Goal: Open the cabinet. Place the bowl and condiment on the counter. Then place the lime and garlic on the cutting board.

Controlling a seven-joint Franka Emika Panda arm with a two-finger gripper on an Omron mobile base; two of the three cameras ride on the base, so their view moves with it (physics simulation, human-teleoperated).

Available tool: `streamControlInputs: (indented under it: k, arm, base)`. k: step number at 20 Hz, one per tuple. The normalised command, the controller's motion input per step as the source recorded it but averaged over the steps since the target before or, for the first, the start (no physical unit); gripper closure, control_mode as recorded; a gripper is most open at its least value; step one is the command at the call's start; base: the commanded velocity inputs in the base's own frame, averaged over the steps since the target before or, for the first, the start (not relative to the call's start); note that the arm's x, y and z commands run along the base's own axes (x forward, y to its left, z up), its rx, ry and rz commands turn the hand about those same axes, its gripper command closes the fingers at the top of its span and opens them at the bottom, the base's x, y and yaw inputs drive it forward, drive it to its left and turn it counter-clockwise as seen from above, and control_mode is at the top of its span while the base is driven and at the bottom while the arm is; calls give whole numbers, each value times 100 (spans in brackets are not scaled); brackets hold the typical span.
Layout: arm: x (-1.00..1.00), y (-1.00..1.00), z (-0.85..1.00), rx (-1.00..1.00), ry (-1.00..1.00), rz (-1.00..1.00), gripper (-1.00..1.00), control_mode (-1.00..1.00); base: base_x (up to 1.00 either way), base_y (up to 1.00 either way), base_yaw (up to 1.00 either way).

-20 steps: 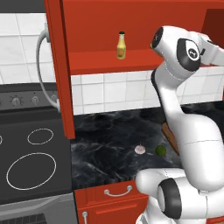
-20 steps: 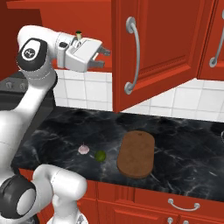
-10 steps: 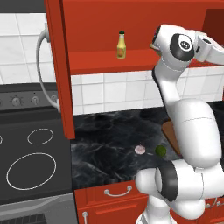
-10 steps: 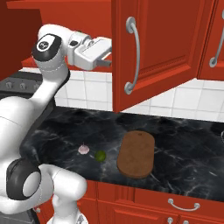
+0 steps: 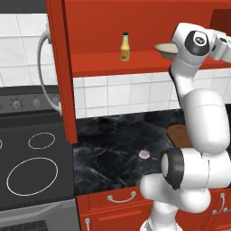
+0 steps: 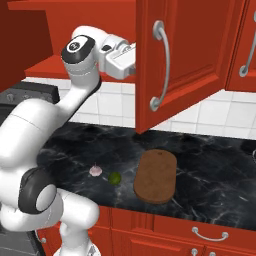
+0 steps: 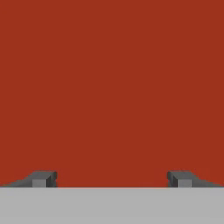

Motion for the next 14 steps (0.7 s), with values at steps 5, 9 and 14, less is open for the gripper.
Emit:
streamControlInputs:
  k: [5, 9, 14]
  arm:
    - [-3, -67, 0, 0, 0, -5, -100, -100]
    - [0, -68, 0, 0, 0, 0, -100, -100]
    - [0, -54, 0, 0, 0, 8, -100, -100]
  base:
    - [0, 0, 0]
    - [0, 0, 0]
    - [0, 0, 0]
